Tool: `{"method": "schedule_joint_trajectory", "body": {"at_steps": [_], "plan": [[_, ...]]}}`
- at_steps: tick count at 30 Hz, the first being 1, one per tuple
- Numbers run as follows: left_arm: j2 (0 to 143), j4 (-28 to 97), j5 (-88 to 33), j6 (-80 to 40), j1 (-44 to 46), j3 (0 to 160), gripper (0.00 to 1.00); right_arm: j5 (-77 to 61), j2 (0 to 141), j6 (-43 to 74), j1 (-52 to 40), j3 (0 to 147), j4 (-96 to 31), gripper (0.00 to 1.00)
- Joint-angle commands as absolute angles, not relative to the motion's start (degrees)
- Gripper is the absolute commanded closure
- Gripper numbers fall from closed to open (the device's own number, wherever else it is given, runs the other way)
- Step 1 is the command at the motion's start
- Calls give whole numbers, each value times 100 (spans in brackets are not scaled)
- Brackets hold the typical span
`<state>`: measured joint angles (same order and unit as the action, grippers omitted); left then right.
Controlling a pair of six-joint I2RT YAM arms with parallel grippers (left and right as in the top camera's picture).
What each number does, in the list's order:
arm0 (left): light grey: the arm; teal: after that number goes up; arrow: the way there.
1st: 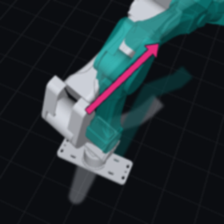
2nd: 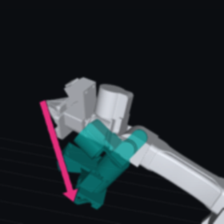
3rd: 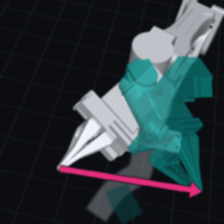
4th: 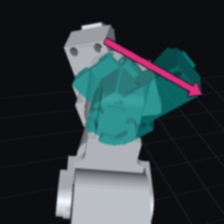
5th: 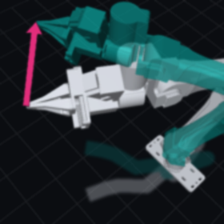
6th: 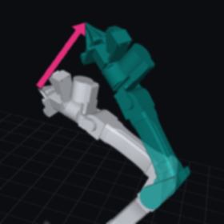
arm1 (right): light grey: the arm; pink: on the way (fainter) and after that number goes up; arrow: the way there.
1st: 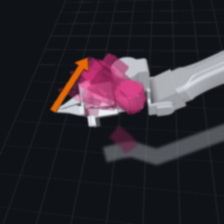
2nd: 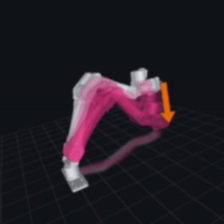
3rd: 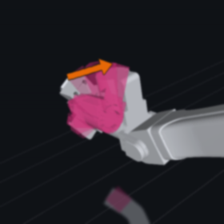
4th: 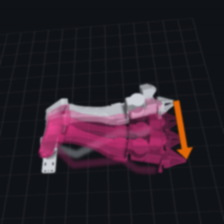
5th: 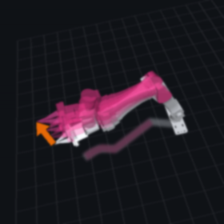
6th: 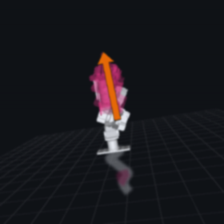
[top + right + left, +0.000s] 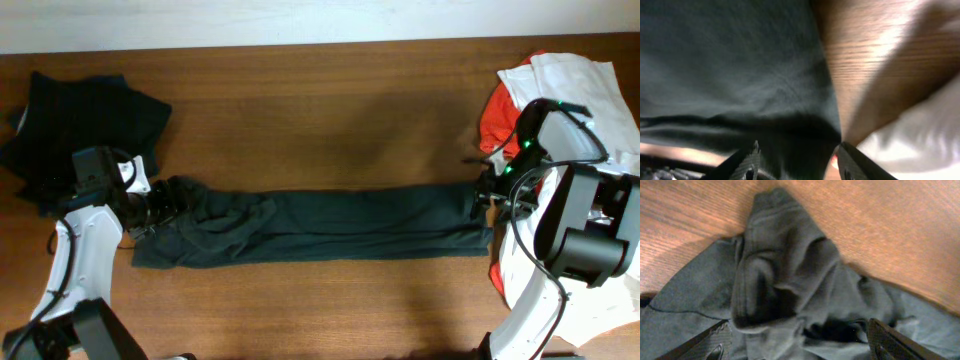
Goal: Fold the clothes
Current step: 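Grasp the strip's right end with the right gripper and fold it leftward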
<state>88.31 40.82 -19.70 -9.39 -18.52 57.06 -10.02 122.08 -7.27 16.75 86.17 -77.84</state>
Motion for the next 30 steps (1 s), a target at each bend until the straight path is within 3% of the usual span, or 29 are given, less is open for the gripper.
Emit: {"method": "schedule_joint_trajectory", "body": {"at_steps": [1, 4, 8, 10, 11, 15, 21, 24, 30], "plan": [[8698, 4213, -2165, -939, -1881, 5791, 14, -1166, 12197, -965, 1693, 8117, -7428, 44], [8698, 4228, -2121, -939, -1883, 5791, 14, -1273, 12197, -965, 1684, 7835, -7269, 45], [8698, 4228, -2121, -939, -1883, 5791, 14, -1699, 12197, -965, 1684, 7800, -7277, 79], [8698, 4230, -2121, -939, -1881, 5791, 14, -1699, 12197, -965, 1684, 7800, -7269, 85], [8698, 4230, -2121, -939, -1883, 5791, 14, -1699, 12197, -965, 1684, 7800, -7227, 96], [8698, 4230, -2106, -937, -1883, 5791, 14, -1647, 12184, -956, 1728, 8060, -7231, 96], [8696, 4265, -1820, -939, -1898, 5791, 14, -1046, 11675, -537, 1588, 9679, -8086, 96], [8696, 4268, -1822, -939, -1898, 5791, 14, -1007, 11369, -530, 972, 9732, -8141, 96], [8698, 4276, -1822, -939, -1896, 5791, 14, -1004, 11373, 56, -1197, 9730, -8162, 96]]}}
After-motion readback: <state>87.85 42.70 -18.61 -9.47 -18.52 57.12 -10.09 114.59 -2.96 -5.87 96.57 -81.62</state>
